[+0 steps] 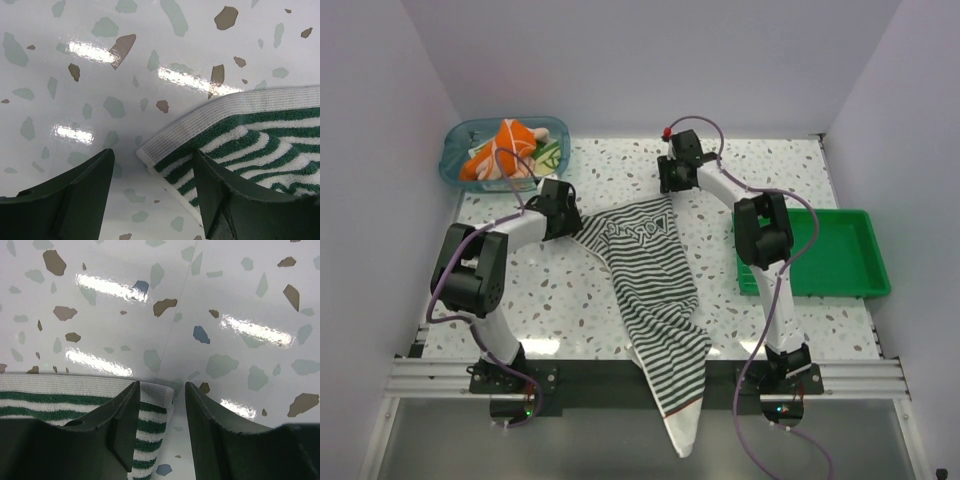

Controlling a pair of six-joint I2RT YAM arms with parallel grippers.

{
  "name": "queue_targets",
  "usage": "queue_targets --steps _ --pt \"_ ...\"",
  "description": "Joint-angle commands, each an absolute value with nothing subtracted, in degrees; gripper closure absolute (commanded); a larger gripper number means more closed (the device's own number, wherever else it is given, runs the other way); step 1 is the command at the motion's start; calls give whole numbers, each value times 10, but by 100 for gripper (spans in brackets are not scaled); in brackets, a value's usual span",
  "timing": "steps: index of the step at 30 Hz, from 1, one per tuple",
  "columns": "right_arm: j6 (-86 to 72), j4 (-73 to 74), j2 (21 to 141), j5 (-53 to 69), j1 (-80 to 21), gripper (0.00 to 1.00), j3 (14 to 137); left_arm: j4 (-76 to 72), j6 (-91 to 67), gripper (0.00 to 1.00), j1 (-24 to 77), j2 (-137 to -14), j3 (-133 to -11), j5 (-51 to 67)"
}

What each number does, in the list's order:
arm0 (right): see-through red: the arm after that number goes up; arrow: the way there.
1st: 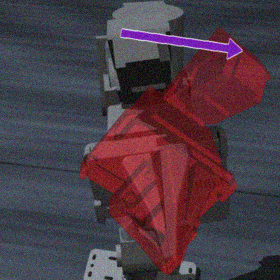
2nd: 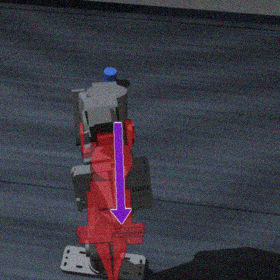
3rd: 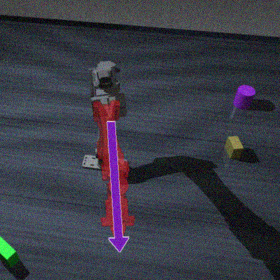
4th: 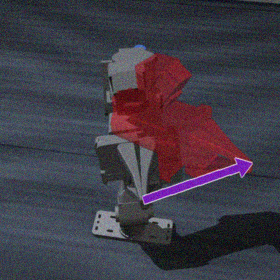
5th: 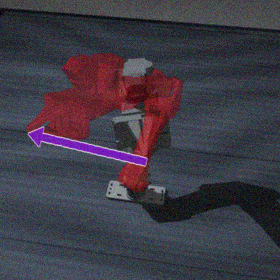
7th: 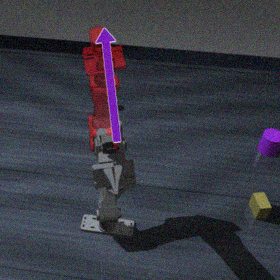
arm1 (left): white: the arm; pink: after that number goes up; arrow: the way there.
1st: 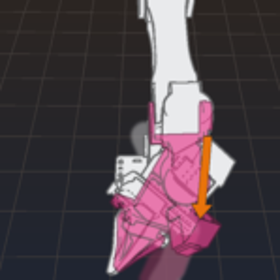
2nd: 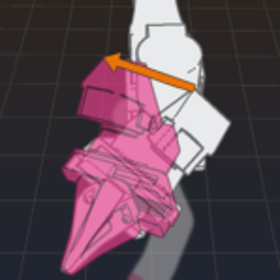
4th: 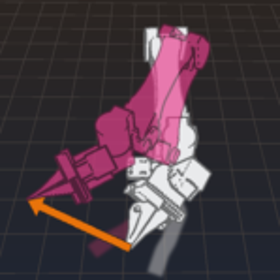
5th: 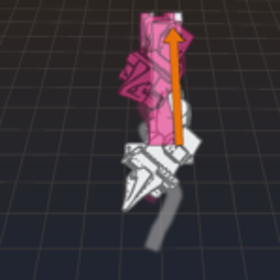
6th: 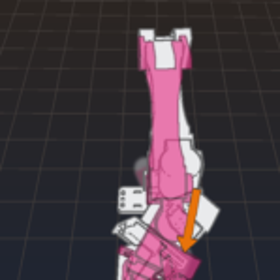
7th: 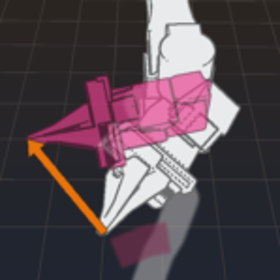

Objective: Fold and stack the towels
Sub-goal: Flatten out the crumpled towel

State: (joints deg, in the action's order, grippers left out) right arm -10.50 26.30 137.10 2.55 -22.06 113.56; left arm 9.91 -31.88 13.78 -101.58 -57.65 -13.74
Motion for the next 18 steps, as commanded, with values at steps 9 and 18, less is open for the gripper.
queue_targets --steps 9,18 --pt "-64 323 1392 1 -234 56 1139 112 -307 30 132 -1030 -607 -145" --pt "-76 349 1395 -18 -248 72 1133 136 -301 30 133 -1030 -613 -138"
